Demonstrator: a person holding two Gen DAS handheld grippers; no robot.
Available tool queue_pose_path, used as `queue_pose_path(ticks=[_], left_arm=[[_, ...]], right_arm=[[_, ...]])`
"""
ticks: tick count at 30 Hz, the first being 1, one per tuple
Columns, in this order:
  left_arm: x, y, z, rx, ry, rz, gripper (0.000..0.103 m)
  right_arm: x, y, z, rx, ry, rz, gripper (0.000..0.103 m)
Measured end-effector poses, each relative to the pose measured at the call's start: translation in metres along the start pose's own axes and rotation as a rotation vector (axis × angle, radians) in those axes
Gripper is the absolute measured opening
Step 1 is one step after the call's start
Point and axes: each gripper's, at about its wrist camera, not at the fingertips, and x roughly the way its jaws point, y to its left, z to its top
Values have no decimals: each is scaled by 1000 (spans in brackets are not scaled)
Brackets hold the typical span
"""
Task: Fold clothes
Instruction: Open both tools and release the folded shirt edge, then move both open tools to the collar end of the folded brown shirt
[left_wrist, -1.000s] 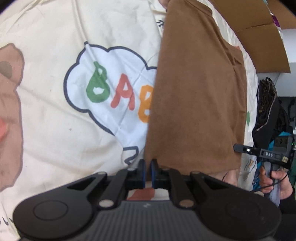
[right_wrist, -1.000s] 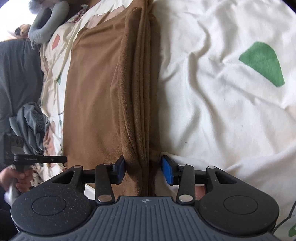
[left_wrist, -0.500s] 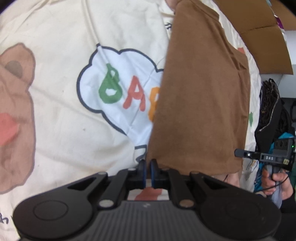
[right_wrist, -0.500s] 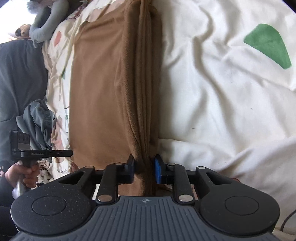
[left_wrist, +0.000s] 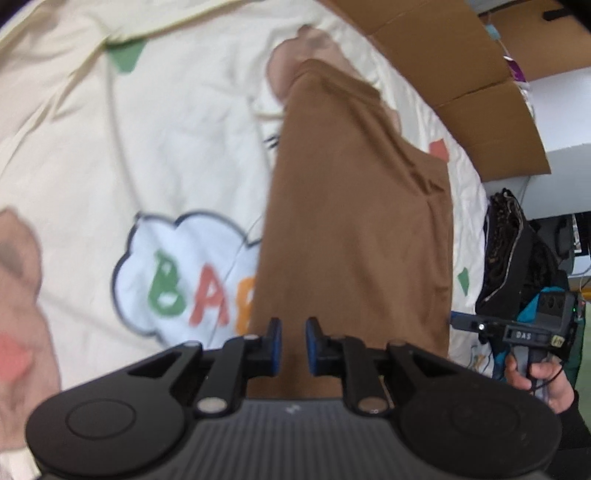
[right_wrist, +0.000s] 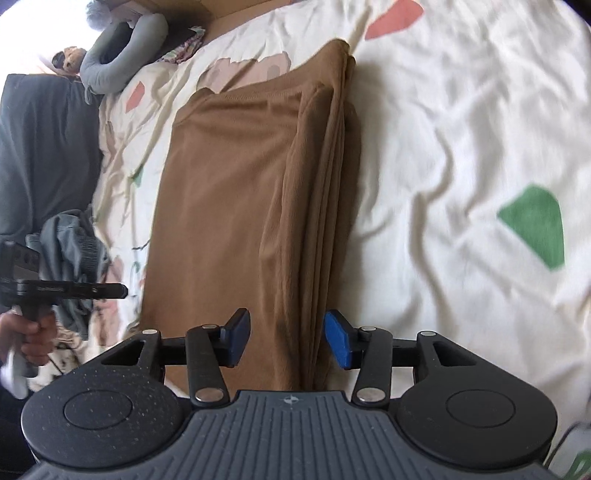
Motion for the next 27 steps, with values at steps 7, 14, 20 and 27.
queue_pose_path(ticks=[7,14,20,27], left_arm=[[20,-13,12,25,-25,1,14],[35,-12,17,55,-12,28,14],[37,-12,23,60,-27,52,14],[41,-25,38,104,-61,53,14]], right_arm=[[14,5,15,-52,-28,-66,52],[13,-14,23,11,-57,-130,52],[9,-18,25,25,-68,-110,52],[9,-5,46,-47,-98,-112,52]])
